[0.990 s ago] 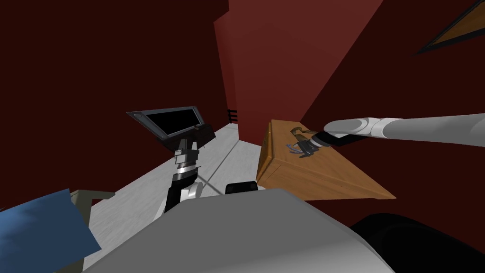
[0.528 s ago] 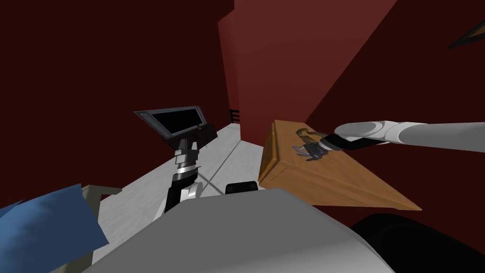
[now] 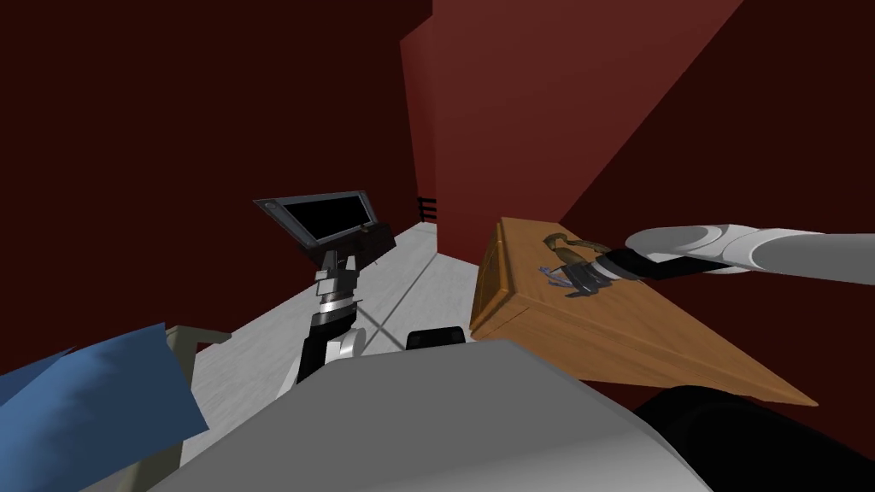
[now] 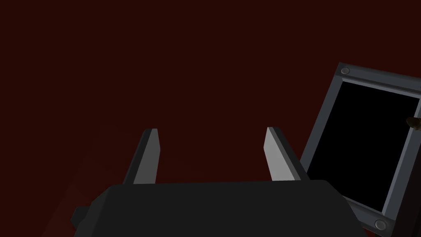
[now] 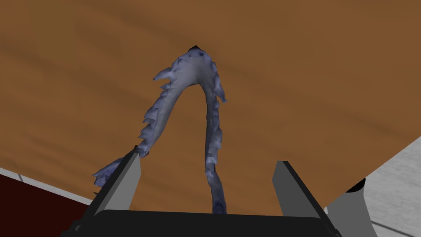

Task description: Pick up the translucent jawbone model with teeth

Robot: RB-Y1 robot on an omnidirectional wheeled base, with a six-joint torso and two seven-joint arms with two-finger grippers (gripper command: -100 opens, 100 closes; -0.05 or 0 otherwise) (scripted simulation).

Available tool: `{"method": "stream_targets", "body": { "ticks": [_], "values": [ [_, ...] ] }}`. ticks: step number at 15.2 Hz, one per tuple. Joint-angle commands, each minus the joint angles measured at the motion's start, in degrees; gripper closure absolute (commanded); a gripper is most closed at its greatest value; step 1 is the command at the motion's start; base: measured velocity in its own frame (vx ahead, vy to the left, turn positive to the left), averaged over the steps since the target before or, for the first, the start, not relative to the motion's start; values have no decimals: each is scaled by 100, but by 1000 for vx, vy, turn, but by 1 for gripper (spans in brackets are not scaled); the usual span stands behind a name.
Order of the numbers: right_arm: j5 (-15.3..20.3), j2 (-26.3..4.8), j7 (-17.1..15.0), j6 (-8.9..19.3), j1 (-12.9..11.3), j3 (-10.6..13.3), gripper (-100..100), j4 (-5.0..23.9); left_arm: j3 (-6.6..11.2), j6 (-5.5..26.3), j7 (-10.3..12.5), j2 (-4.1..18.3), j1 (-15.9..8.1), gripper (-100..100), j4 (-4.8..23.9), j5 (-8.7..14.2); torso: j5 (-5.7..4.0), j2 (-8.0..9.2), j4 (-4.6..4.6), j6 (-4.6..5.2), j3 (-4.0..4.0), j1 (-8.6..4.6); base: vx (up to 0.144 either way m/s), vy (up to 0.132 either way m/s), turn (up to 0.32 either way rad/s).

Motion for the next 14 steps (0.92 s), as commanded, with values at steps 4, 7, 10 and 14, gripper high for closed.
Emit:
{"method": "stream_targets", "body": {
  "ticks": [4, 7, 10, 14],
  "values": [
    [-413, 152, 736, -105, 247, 151, -100, 488, 0, 0, 0, 0, 0, 0, 0, 0, -6, -7, -4, -1, -6, -7, 36, 54, 54],
    [-293, 182, 644, -113, 154, 149, -100, 434, 0, 0, 0, 0, 0, 0, 0, 0, -8, -5, -4, 0, -5, -7, 23, 48, 19],
    [-299, 185, 666, -116, 159, 150, 100, 441, 1, 0, 0, 0, 0, 0, 0, 0, -13, 3, -3, -1, 0, -25, 1, 3, 0],
    [-270, 71, 487, -57, 168, 79, 100, 295, 1, 0, 0, 1, 0, 0, 0, 0, -15, 9, -1, 0, 3, -39, -15, -24, -30]
  ]
}}
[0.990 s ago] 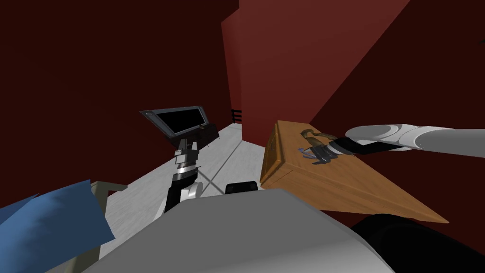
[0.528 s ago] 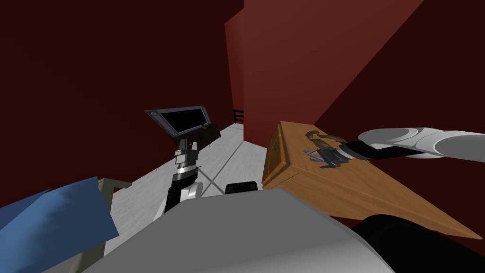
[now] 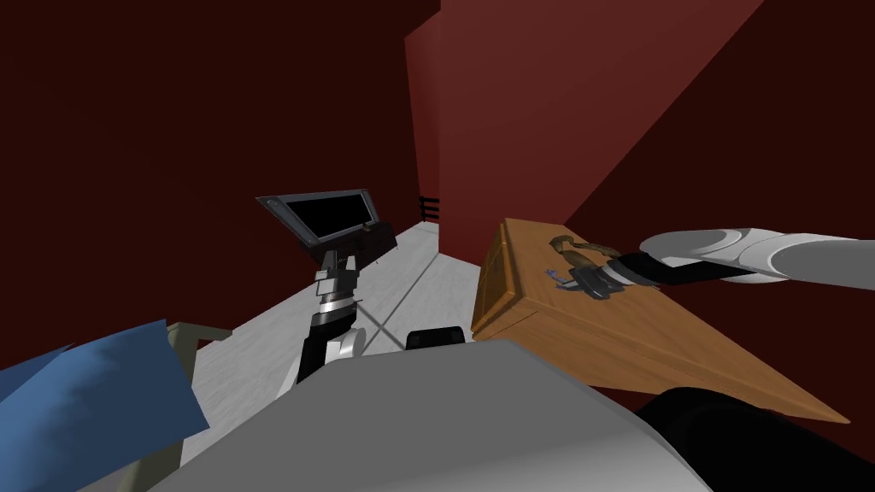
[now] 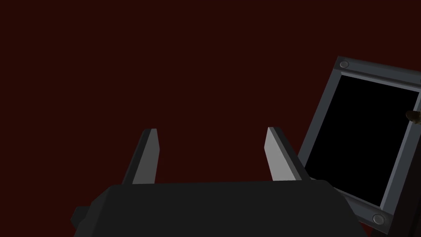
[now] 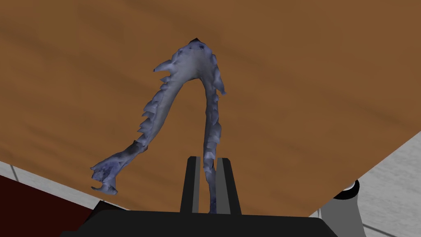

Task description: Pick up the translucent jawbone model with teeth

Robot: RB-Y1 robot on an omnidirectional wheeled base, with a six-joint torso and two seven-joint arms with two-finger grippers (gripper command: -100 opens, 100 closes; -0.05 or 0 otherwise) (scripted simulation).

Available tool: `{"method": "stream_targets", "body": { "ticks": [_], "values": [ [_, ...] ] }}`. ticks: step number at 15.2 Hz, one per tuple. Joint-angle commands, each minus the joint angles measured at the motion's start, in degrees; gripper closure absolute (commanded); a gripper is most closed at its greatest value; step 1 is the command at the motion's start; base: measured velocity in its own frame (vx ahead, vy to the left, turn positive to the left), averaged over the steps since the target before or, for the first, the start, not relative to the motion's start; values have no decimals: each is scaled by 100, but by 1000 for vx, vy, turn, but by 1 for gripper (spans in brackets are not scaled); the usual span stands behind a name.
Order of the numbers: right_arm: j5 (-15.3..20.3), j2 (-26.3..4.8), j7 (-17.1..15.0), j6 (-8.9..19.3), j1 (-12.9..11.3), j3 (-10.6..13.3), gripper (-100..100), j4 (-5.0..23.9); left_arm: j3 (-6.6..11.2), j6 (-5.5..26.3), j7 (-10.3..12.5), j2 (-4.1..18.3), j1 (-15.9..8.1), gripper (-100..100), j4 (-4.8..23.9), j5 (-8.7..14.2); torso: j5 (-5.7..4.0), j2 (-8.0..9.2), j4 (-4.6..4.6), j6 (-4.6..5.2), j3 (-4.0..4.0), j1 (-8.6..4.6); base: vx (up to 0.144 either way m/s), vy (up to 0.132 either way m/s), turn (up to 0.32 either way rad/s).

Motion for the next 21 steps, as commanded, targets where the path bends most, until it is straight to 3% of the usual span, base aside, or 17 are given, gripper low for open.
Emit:
{"method": "stream_targets", "body": {
  "ticks": [1, 10, 12, 13, 15, 16, 21],
  "values": [
    [198, 40, -188, -27, -138, -28, 100, -77, 0, 0, 0, 0, 0, 0, 0, 0, 0, 0, 0, 0, 0, 0, -31, -54, -23],
    [915, -364, -1408, 211, -529, -386, 100, -1041, 0, 0, 0, 0, 0, 0, 0, 0, -3, 11, 3, 2, 7, -11, -39, -73, -67],
    [915, -364, -1525, 211, -529, -386, 100, -1041, 0, 0, 0, 0, 0, 0, 0, 0, -4, 9, 3, 0, 6, -18, -33, -72, -28],
    [1058, -445, -1670, 259, -608, -457, 100, -1233, 0, 0, 0, 0, 0, 0, 0, 0, -4, 7, 3, 1, 5, -12, -26, -48, -57],
    [1058, -445, -1792, 259, -608, -457, 100, -1233, 0, 0, 0, 0, 0, 0, 0, 0, -1, 7, 2, 1, 5, -3, -21, -42, -40],
    [1201, -526, -2005, 307, -686, -529, 100, -1426, 0, 0, 0, 0, 0, 0, 0, 0, 0, 5, 2, 1, 4, 0, -22, -49, -60],
    [1344, -606, -2327, 354, -765, -600, 100, -1618, 0, 0, 0, 0, 0, 0, 0, 0, 2, 5, 3, 1, 4, 0, -20, -49, -42]
  ]
}}
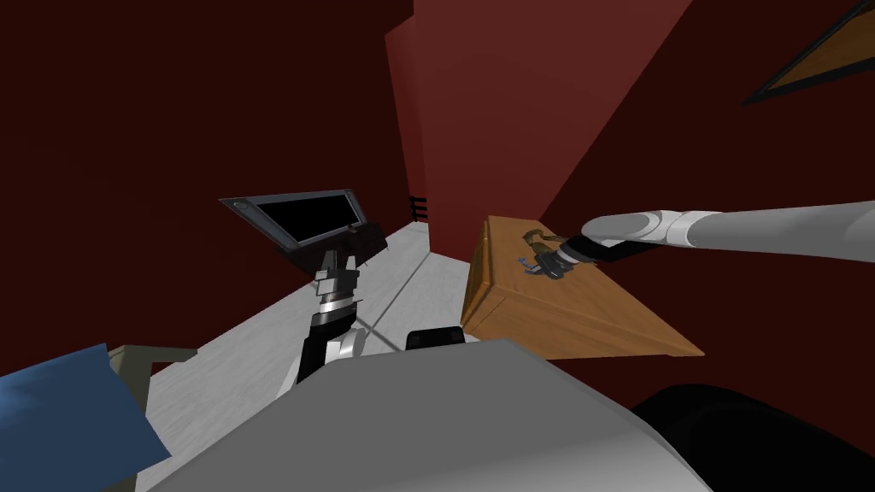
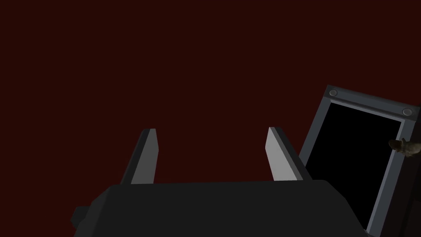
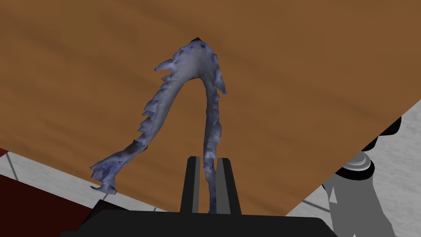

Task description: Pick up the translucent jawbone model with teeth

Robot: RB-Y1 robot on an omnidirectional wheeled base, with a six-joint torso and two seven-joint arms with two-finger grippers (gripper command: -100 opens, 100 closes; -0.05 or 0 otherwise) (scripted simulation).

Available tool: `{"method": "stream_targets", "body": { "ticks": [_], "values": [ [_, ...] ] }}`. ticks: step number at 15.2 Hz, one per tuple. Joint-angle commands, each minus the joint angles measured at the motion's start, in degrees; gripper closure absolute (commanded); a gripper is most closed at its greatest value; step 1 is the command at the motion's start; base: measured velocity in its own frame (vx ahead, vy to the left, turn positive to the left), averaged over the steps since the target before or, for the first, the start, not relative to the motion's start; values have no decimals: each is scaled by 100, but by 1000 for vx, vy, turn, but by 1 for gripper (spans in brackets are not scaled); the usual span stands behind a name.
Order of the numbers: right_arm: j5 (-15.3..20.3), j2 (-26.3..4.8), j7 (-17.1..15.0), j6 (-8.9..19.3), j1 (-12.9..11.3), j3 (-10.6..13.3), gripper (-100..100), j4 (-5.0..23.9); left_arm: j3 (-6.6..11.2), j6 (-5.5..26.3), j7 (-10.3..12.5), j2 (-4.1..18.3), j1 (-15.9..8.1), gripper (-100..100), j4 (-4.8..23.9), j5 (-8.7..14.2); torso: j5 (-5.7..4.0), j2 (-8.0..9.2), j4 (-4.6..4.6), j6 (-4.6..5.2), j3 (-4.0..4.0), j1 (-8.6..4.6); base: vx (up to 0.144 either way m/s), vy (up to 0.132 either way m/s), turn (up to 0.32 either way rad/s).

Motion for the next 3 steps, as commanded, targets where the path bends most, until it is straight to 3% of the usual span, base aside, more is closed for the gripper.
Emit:
{"method": "stream_targets", "body": {
  "ticks": [1, 2, 3],
  "values": [
    [225, -53, -286, 61, -142, -55, 100, -267, 0, 0, 0, 0, 0, 0, 0, 0, 0, 0, 0, 0, 0, 0, -26, -48, -56],
    [225, -53, -400, 61, -142, -55, 100, -267, 0, 0, 0, 0, 0, 0, 0, 0, 2, 2, 1, 0, 1, 0, -31, -57, -54],
    [200, -9, -251, 32, -144, -21, 100, -213, 0, 0, 0, 0, 0, 0, 0, 0, 0, 5, 1, 1, 3, -2, -17, -32, -8]
  ]
}}
